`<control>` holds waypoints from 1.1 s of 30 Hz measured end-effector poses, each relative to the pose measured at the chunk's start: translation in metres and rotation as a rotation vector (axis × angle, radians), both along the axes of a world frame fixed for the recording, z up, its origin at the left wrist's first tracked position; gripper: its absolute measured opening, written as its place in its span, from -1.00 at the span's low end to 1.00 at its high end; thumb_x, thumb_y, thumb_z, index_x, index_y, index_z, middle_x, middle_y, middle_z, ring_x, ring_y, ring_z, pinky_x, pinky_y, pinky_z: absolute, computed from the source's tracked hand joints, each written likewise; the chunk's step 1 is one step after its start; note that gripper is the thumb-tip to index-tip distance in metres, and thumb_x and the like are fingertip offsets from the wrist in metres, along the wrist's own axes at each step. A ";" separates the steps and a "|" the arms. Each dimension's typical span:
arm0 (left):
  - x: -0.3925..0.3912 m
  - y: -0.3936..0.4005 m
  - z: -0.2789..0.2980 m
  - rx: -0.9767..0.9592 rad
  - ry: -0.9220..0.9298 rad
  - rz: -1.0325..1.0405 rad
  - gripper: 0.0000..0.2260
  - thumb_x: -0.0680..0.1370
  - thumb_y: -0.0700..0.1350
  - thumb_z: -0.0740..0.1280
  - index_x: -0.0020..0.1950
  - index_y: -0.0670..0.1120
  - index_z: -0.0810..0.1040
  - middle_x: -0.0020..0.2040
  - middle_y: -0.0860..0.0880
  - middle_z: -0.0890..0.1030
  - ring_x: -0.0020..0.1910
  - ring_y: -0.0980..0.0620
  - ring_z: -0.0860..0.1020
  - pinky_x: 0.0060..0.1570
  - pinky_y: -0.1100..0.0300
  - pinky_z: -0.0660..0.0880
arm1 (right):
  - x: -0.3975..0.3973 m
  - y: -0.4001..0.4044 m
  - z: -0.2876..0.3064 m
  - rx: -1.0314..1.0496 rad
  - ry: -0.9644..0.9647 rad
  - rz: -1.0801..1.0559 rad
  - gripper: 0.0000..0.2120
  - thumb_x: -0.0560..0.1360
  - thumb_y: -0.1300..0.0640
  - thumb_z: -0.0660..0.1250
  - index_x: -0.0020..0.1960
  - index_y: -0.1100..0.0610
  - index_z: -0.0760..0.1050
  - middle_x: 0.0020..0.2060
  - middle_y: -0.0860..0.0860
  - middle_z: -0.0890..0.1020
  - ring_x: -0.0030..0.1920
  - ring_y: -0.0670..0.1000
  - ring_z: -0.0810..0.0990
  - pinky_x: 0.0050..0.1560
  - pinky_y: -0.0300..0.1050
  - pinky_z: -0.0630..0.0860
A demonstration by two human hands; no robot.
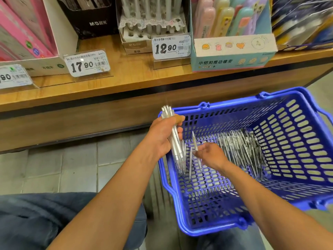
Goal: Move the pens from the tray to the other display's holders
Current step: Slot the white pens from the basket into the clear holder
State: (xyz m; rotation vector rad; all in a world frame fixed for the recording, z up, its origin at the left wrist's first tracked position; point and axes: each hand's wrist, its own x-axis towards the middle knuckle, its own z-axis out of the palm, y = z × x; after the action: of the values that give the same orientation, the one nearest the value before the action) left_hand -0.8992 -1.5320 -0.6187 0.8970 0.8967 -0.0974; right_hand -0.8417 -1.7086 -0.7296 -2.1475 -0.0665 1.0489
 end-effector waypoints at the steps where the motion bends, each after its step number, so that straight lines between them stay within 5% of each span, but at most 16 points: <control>1: 0.000 0.000 0.000 0.005 0.002 0.001 -0.93 0.54 -0.26 0.40 -0.11 -0.16 0.54 -0.38 -0.01 0.51 -0.49 0.10 0.45 -0.47 0.24 0.44 | -0.002 -0.001 0.014 0.051 -0.019 -0.020 -0.82 0.49 0.08 0.44 -0.02 0.14 0.50 -0.23 0.08 0.63 -0.36 -0.06 0.56 -0.37 -0.27 0.47; 8: 0.001 -0.004 0.001 -0.001 -0.002 0.045 -0.85 0.50 -0.13 0.48 -0.10 -0.14 0.54 -0.40 -0.01 0.49 -0.52 0.10 0.42 -0.52 0.25 0.42 | -0.023 0.013 0.107 0.542 -0.181 -0.179 -0.80 0.46 0.15 0.47 0.01 0.15 0.49 -0.42 -0.01 0.56 -0.49 -0.08 0.49 -0.46 -0.25 0.43; 12: 0.003 -0.007 0.004 -0.107 -0.066 0.055 -0.74 0.39 0.05 0.50 -0.15 -0.11 0.58 -0.35 -0.02 0.46 -0.47 0.08 0.44 -0.46 0.21 0.51 | -0.033 0.032 0.126 0.527 -0.264 -0.134 -0.80 0.44 0.13 0.49 -0.02 0.13 0.51 -0.39 0.07 0.59 -0.44 -0.03 0.50 -0.38 -0.11 0.46; 15: 0.002 -0.005 0.005 -0.170 -0.094 0.076 -0.60 0.26 0.13 0.52 -0.14 -0.13 0.53 -0.31 -0.04 0.47 -0.30 -0.01 0.56 -0.14 0.04 0.64 | -0.039 0.043 0.125 0.460 -0.318 -0.118 -0.84 0.44 0.08 0.49 -0.07 0.10 0.55 -0.42 0.00 0.57 -0.46 -0.09 0.46 -0.37 -0.17 0.41; 19: 0.001 -0.003 0.000 -0.185 -0.104 0.051 -0.72 0.33 -0.10 0.56 -0.14 -0.15 0.52 -0.29 -0.08 0.49 -0.38 -0.05 0.60 -0.24 0.00 0.65 | -0.042 0.049 0.119 0.470 -0.350 -0.086 -0.86 0.42 0.06 0.51 -0.10 0.09 0.60 -0.44 -0.06 0.57 -0.45 -0.12 0.48 -0.37 -0.22 0.47; 21: 0.001 -0.002 -0.003 -0.184 -0.101 0.052 -0.82 0.44 -0.27 0.49 -0.17 -0.14 0.49 -0.32 -0.09 0.46 -0.33 -0.09 0.56 -0.13 -0.06 0.64 | -0.039 0.047 0.114 0.547 -0.300 -0.092 -0.90 0.42 0.03 0.49 -0.15 0.02 0.61 -0.39 -0.03 0.62 -0.45 -0.12 0.52 -0.39 -0.25 0.49; 23: 0.002 0.000 -0.005 -0.158 -0.091 0.069 -0.84 0.49 -0.31 0.41 -0.18 -0.13 0.47 -0.36 -0.06 0.44 -0.37 -0.02 0.49 -0.21 0.06 0.57 | -0.030 0.042 0.098 0.569 -0.260 -0.186 -0.87 0.46 -0.01 0.44 -0.21 0.02 0.59 -0.36 -0.03 0.65 -0.44 -0.10 0.53 -0.41 -0.26 0.46; 26: 0.004 0.003 -0.002 -0.151 -0.092 0.088 -0.84 0.53 -0.32 0.32 -0.21 -0.13 0.46 -0.38 -0.03 0.39 -0.44 0.09 0.36 -0.45 0.26 0.36 | -0.009 0.029 0.043 0.324 -0.205 -0.304 -0.87 0.53 0.11 0.38 -0.19 0.09 0.53 -0.32 0.04 0.62 -0.37 -0.02 0.55 -0.30 -0.11 0.49; 30: 0.004 0.006 0.000 -0.177 -0.116 0.103 -0.88 0.55 -0.33 0.27 -0.14 -0.14 0.48 -0.37 -0.04 0.44 -0.46 0.09 0.42 -0.46 0.26 0.43 | -0.003 0.011 -0.041 -0.047 0.012 -0.197 -0.88 0.53 0.22 0.35 -0.14 0.13 0.42 -0.06 0.23 0.61 -0.17 0.14 0.57 -0.07 0.07 0.54; 33: 0.004 0.007 0.000 -0.206 -0.131 0.126 -0.89 0.56 -0.34 0.23 -0.03 -0.17 0.49 -0.36 -0.06 0.46 -0.47 0.09 0.42 -0.47 0.27 0.41 | -0.008 0.010 -0.076 -0.256 0.012 -0.033 -0.86 0.55 0.15 0.34 0.01 0.18 0.41 -0.08 0.17 0.55 -0.11 0.15 0.54 -0.05 0.00 0.53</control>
State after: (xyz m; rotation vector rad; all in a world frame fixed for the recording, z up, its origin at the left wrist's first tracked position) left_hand -0.8951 -1.5250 -0.6186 0.6462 0.8030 -0.0218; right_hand -0.8502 -1.6987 -0.8054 -2.3616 0.1153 1.1007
